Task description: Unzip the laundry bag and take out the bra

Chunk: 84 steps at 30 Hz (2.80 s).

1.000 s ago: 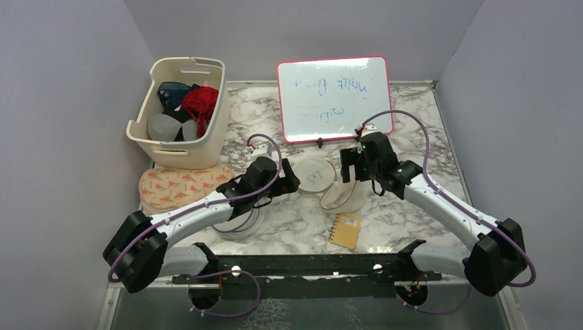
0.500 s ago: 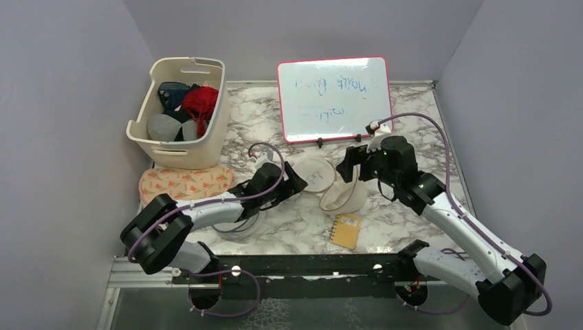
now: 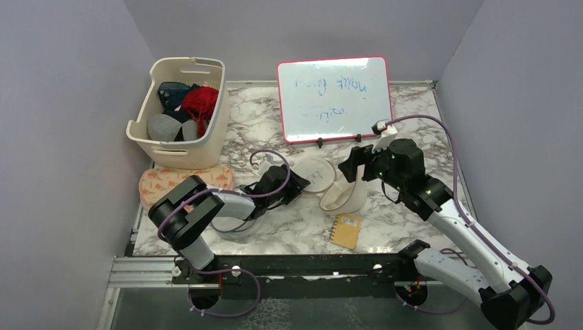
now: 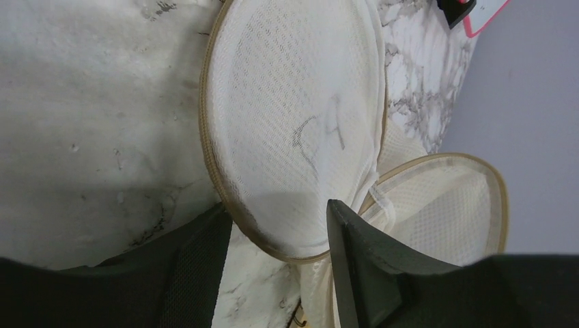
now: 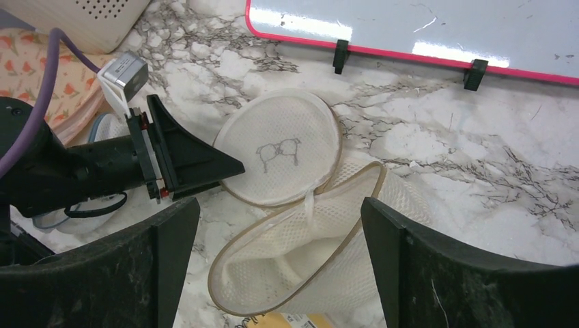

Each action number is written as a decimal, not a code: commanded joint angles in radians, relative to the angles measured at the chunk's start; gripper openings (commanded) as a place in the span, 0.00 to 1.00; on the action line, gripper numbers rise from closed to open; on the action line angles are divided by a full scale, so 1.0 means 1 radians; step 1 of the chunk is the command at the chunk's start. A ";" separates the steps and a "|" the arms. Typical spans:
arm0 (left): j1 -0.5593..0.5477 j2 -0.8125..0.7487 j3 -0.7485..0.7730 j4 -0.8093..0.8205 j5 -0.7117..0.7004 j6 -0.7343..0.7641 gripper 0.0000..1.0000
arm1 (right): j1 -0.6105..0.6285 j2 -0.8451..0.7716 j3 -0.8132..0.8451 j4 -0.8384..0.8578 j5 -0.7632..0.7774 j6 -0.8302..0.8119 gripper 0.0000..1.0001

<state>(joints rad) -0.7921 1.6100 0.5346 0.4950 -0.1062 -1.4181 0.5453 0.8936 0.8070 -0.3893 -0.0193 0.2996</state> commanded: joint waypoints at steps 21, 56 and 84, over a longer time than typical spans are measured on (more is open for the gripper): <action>0.058 -0.277 -0.253 0.467 -0.061 0.448 0.00 | 0.005 -0.072 -0.007 0.026 0.034 -0.061 0.85; -0.316 -0.455 -0.059 -0.031 -0.071 2.165 0.00 | 0.005 -0.306 0.022 0.034 0.126 -0.112 0.84; -0.447 0.013 0.073 -0.184 -0.078 2.142 0.06 | 0.005 -0.321 0.010 0.037 0.122 -0.112 0.84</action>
<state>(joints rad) -1.2327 1.6085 0.6014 0.3645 -0.1768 0.7631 0.5453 0.5812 0.8146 -0.3805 0.0868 0.2031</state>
